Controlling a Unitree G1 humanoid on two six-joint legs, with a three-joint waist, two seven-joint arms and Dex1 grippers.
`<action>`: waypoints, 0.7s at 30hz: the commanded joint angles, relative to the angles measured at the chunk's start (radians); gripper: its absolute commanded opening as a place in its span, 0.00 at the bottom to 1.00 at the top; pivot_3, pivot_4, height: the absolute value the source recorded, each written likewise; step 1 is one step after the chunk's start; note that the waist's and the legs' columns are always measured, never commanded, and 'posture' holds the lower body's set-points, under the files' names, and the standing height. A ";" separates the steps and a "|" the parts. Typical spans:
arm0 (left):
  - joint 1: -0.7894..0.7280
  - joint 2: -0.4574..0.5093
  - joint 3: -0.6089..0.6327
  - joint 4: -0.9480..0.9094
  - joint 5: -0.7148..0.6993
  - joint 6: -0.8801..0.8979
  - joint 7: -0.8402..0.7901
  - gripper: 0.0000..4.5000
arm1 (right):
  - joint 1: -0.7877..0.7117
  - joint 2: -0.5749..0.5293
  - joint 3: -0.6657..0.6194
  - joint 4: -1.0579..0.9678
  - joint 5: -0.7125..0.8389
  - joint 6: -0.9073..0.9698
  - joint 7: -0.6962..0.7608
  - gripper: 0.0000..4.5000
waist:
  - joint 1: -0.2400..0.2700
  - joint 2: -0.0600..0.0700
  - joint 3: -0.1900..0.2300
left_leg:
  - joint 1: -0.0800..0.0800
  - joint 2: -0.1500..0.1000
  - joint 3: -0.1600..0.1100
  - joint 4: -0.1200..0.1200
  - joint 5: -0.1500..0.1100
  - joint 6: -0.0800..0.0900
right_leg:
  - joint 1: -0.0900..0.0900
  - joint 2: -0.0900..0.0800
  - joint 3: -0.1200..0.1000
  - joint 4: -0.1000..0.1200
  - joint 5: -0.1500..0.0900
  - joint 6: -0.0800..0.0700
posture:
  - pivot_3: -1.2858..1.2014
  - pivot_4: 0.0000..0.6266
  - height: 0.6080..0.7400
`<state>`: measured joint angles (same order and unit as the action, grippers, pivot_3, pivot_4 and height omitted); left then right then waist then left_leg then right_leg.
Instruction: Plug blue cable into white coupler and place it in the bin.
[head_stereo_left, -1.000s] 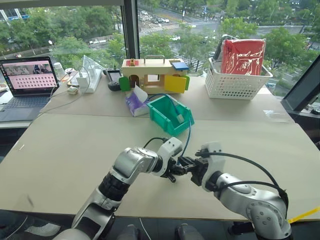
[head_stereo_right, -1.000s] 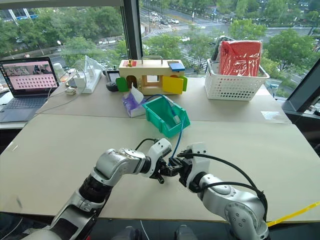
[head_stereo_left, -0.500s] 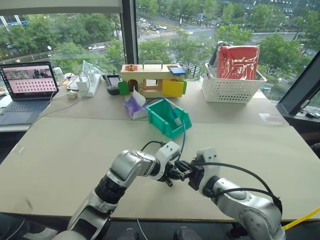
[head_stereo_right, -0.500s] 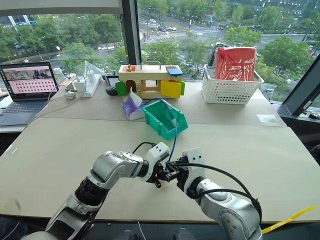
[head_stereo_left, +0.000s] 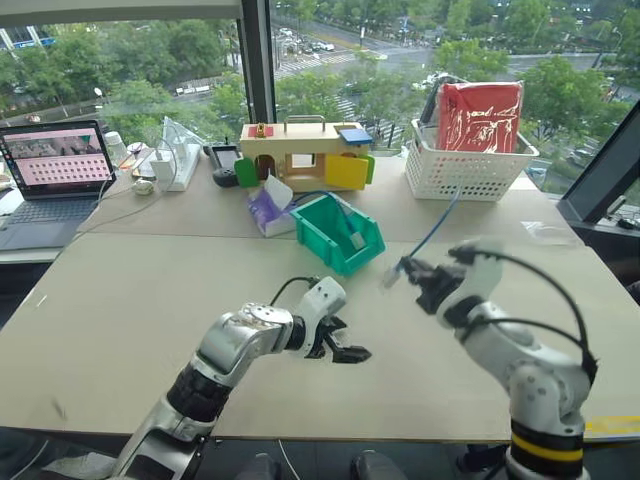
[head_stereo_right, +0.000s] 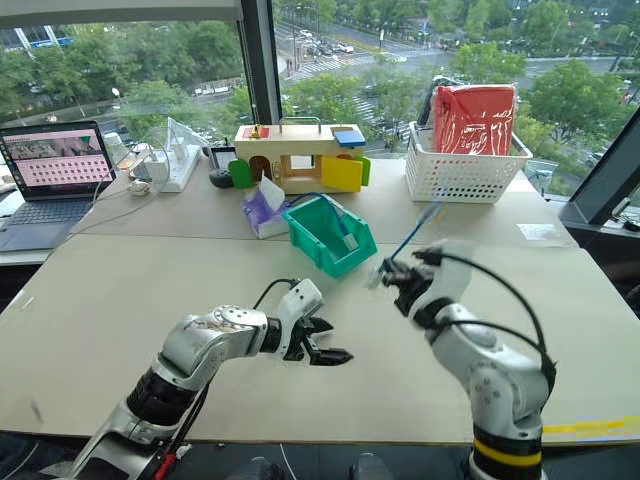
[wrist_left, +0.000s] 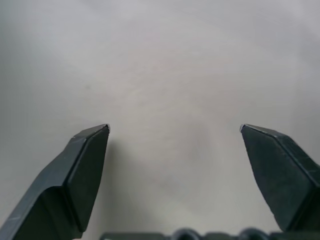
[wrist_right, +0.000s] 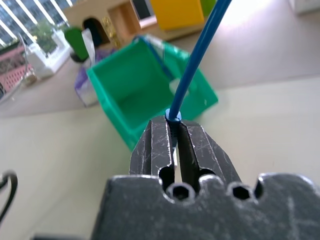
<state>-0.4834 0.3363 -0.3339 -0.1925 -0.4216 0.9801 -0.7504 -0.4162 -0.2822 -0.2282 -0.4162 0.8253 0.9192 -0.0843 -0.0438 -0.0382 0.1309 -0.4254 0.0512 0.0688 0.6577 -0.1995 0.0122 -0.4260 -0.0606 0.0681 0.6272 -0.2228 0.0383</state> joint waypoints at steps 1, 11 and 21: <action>0.044 0.037 0.047 -0.043 0.009 -0.161 -0.044 0.98 | -0.177 -0.037 -0.003 0.182 -0.055 -0.073 0.086 0.00 | -0.001 0.003 0.004 | 0.000 0.000 0.000 0.000 0.000 0.000 | 0.000 0.000 0.000 0.000 0.000 0.000 | 0.52 0.24 0.94; 0.083 -0.091 0.221 0.050 0.135 -0.516 0.225 0.98 | -0.604 -0.068 0.248 0.923 -0.423 -0.405 0.457 0.00 | 0.003 0.006 0.010 | -0.004 -0.002 0.004 0.001 0.000 0.000 | 0.000 0.000 0.000 -0.002 0.000 0.002 | 0.52 0.24 0.94; 0.147 -0.068 0.321 0.005 0.122 -0.572 0.269 1.00 | -0.737 -0.038 0.232 1.183 -0.529 -0.565 0.598 0.66 | 0.007 0.007 0.012 | -0.007 -0.002 0.003 0.001 0.000 0.000 | -0.002 -0.001 -0.001 -0.001 0.001 0.002 | 0.52 0.24 0.94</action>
<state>-0.3273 0.2695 -0.0205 -0.1438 -0.2955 0.4338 -0.4854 -1.1071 -0.3019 0.0506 0.8010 0.2938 0.3899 0.4942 -0.0365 -0.0314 0.1433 -0.4327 0.0490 0.0719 0.6587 -0.1998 0.0122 -0.4281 -0.0613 0.0667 0.6262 -0.2221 0.0409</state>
